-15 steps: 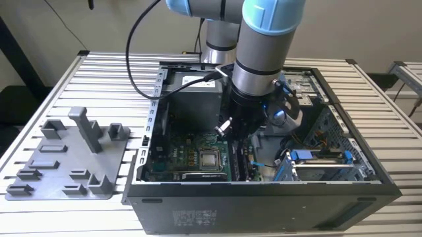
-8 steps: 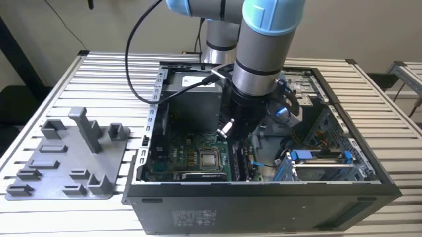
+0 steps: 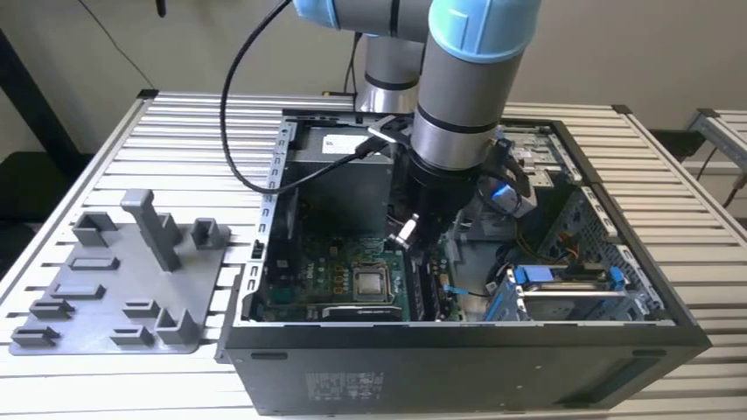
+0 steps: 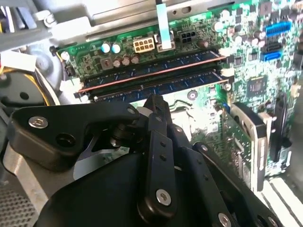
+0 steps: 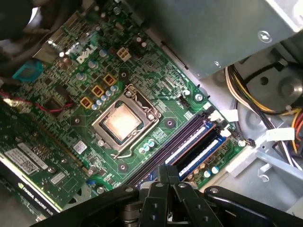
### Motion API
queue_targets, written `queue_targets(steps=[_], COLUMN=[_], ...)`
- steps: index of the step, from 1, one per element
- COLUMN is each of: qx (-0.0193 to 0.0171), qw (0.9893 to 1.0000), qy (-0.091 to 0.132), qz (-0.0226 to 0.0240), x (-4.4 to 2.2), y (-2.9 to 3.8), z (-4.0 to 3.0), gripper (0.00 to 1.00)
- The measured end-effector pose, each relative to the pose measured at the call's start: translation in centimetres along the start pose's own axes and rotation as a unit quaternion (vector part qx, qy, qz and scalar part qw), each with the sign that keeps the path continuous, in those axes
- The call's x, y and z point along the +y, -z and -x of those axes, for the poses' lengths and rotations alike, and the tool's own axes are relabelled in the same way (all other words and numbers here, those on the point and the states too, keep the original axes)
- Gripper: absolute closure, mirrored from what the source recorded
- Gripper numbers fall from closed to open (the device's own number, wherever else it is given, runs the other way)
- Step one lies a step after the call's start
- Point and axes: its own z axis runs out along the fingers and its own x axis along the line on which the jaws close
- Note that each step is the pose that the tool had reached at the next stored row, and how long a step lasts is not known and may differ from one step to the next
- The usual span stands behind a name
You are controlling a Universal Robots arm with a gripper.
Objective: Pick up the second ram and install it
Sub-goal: 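Press down the second ram until it locks into place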
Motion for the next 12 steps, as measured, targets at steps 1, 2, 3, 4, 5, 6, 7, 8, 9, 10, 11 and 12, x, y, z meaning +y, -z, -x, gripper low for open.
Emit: queue_targets(steps=[1,2,3,4,5,6,7,8,9,10,11,12], qx=[0.0000,0.0000,-0.0001,-0.0001,-0.0001,-0.0001,-0.0002,-0.0001,-0.0002,-0.0002,-0.0002,-0.0003], qw=[1.0000,0.9998,0.9996,0.9993,0.9990,0.9985,0.9980,0.9974,0.9967,0.9959,0.9950,0.9941], qy=[0.009,0.018,0.028,0.037,0.045,0.055,0.063,0.072,0.082,0.091,0.100,0.109], qz=[0.0000,0.0000,-0.0001,-0.0001,-0.0001,-0.0001,-0.0002,-0.0002,-0.0002,-0.0002,-0.0003,-0.0003], x=[0.00,0.00,0.00,0.00,0.00,0.00,0.00,0.00,0.00,0.00,0.00,0.00], y=[0.00,0.00,0.00,0.00,0.00,0.00,0.00,0.00,0.00,0.00,0.00,0.00], z=[0.00,0.00,0.00,0.00,0.00,0.00,0.00,0.00,0.00,0.00,0.00,0.00], gripper=[0.89,0.89,0.89,0.89,0.89,0.89,0.89,0.89,0.89,0.89,0.89,0.89])
